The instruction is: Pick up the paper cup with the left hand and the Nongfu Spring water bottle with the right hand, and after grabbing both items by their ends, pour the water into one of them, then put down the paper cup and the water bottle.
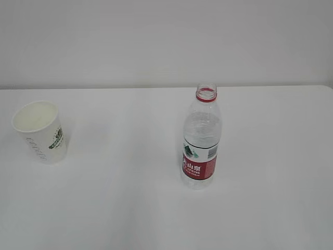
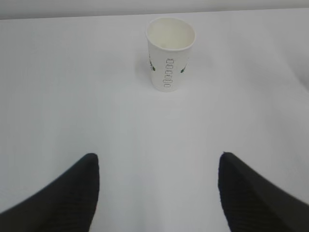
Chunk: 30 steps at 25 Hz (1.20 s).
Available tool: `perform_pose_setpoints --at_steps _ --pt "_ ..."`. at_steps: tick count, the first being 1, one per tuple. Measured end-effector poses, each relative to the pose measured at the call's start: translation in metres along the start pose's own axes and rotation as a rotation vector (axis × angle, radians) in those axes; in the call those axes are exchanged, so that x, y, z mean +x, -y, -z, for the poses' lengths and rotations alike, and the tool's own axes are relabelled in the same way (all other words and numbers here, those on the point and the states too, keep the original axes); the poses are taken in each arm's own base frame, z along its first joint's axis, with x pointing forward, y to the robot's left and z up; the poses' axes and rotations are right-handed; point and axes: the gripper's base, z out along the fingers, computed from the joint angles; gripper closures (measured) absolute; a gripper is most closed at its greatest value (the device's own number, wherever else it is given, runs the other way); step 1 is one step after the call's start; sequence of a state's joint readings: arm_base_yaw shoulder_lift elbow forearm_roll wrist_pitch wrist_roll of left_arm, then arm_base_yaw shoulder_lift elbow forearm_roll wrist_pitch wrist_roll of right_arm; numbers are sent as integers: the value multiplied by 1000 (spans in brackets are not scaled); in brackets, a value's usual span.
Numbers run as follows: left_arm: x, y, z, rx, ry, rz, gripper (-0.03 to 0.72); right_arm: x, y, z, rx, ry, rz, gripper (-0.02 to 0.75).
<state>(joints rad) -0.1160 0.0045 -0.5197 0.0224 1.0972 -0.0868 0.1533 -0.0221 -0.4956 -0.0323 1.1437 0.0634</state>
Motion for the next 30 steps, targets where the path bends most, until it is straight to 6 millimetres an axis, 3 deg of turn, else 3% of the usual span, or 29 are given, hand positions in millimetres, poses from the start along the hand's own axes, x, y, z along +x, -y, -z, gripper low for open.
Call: perform_pose_setpoints --at_steps 30 --pt "0 0 0 0 0 0 140 0 0 0 0 0 0 168"
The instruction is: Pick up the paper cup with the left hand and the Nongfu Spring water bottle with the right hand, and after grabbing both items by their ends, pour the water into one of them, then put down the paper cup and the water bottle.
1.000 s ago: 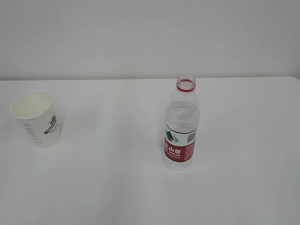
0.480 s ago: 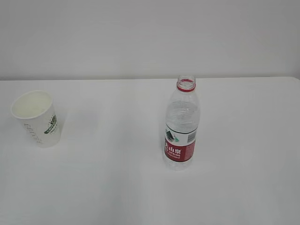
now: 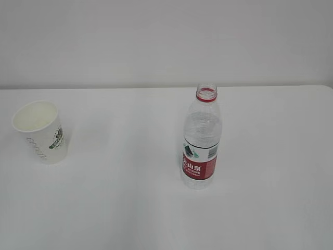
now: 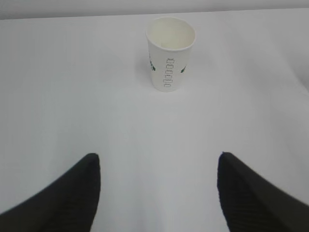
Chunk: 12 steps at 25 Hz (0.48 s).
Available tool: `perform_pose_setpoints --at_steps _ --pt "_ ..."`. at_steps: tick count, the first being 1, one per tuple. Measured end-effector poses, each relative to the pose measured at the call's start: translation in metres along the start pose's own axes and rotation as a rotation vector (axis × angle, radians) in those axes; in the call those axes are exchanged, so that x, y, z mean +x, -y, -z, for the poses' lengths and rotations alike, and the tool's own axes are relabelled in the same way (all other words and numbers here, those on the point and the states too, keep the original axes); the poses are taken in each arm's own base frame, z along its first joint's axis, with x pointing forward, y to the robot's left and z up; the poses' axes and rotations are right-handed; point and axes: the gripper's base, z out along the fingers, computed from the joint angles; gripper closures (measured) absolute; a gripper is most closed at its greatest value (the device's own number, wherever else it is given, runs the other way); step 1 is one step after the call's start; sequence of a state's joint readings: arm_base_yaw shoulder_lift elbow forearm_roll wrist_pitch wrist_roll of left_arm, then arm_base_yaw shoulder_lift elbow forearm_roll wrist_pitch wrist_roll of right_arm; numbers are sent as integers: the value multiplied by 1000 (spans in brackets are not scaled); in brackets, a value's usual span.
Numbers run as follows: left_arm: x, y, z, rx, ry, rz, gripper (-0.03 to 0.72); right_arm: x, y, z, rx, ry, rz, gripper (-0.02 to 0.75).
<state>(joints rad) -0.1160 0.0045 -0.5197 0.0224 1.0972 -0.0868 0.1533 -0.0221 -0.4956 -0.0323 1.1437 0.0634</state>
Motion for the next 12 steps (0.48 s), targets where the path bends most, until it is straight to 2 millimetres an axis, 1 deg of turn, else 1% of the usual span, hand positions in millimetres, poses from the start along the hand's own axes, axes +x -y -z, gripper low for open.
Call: perform_pose_setpoints --at_steps 8,12 --pt "0 0 0 0 2 0 146 -1 0 0 -2 6 -1 169" --pt "-7 0 4 5 56 0 148 -5 -1 3 -10 44 -4 169"
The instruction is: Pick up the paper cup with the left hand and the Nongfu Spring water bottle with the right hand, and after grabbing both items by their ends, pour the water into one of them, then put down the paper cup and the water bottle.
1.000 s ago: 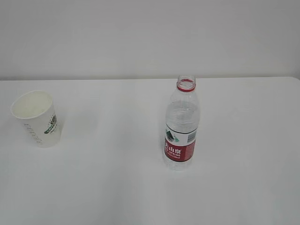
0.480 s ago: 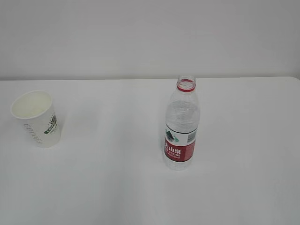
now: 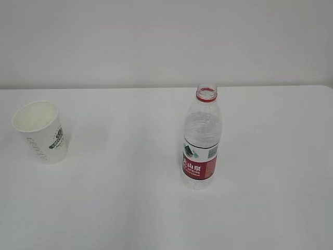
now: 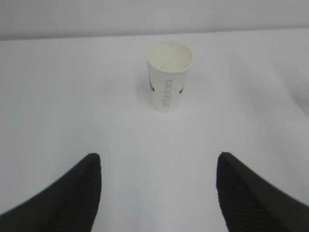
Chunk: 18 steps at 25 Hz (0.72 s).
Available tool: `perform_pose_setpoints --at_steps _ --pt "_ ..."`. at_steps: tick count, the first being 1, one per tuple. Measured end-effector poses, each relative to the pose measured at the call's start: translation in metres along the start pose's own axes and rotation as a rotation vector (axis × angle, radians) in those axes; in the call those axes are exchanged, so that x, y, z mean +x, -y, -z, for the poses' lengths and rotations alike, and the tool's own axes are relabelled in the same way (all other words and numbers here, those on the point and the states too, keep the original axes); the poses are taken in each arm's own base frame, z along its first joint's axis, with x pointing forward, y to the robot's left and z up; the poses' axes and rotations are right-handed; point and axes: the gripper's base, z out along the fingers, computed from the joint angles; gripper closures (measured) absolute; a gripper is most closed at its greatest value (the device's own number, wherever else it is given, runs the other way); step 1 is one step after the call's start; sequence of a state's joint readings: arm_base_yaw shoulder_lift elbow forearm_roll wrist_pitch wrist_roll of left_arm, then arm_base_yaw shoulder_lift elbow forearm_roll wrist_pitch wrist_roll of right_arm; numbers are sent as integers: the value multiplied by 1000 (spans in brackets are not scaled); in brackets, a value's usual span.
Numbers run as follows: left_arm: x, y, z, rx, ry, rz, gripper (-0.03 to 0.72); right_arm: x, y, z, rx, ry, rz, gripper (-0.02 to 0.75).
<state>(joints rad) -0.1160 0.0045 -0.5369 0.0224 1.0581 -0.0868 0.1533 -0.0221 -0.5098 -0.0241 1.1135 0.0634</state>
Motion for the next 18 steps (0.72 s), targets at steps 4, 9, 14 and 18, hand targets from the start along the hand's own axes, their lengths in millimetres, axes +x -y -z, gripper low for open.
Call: perform_pose_setpoints --at_steps 4,9,14,18 --pt "-10 1 4 8 99 0 148 -6 0 2 -5 57 -1 169" --pt "-18 1 5 12 182 -1 148 -16 -1 4 -17 162 -4 169" --pt "-24 1 6 9 253 -8 148 -26 -2 7 -23 281 14 169" --pt "-29 0 7 2 306 -17 151 -34 -3 9 -25 365 24 169"
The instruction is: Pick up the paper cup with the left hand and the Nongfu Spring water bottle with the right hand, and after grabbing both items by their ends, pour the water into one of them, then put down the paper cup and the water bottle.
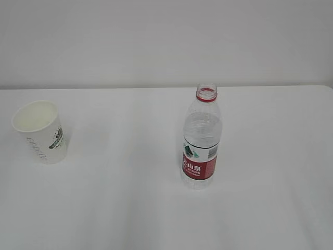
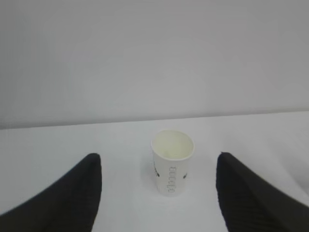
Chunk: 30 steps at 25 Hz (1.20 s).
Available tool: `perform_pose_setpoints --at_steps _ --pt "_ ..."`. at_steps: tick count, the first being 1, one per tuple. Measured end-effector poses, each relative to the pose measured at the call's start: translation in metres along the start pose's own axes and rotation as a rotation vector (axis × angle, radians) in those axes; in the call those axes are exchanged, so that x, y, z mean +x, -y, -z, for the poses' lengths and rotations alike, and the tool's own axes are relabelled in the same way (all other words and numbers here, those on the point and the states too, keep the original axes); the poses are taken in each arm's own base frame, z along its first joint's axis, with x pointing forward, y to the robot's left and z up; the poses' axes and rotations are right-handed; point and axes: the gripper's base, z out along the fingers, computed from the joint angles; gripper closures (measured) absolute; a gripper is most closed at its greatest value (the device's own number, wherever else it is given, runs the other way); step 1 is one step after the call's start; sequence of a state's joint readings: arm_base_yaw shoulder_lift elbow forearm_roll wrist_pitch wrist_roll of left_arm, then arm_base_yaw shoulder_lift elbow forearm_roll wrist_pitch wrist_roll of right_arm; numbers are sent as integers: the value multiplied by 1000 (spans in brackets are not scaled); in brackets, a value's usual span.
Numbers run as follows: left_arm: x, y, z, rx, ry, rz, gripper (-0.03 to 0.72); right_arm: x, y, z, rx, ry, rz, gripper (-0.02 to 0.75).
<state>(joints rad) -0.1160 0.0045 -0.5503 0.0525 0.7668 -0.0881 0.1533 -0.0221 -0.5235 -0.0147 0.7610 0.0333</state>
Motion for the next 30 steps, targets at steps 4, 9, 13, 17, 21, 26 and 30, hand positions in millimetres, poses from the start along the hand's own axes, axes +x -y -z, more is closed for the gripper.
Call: perform_pose_setpoints --at_steps 4,9,13,17,21,26,30 --pt "-7 -1 0 -14 73 -23 151 -6 0 0 -1 70 24 169" --pt "-15 -2 1 -29 163 -53 151 -14 1 1 12 155 58 169" --pt "-20 -3 1 -39 217 -75 154 -18 2 2 25 201 79 169" --pt "-27 -2 -7 -42 240 -96 166 -24 2 -1 34 236 97 169" --pt "-34 -1 -18 -34 249 -104 168 -31 1 -11 31 257 101 169" --pt "-42 1 -29 -24 275 -115 169 -42 0 -24 26 299 108 169" --pt "-47 2 -38 -25 293 -141 171 -49 -1 -35 21 327 112 170"
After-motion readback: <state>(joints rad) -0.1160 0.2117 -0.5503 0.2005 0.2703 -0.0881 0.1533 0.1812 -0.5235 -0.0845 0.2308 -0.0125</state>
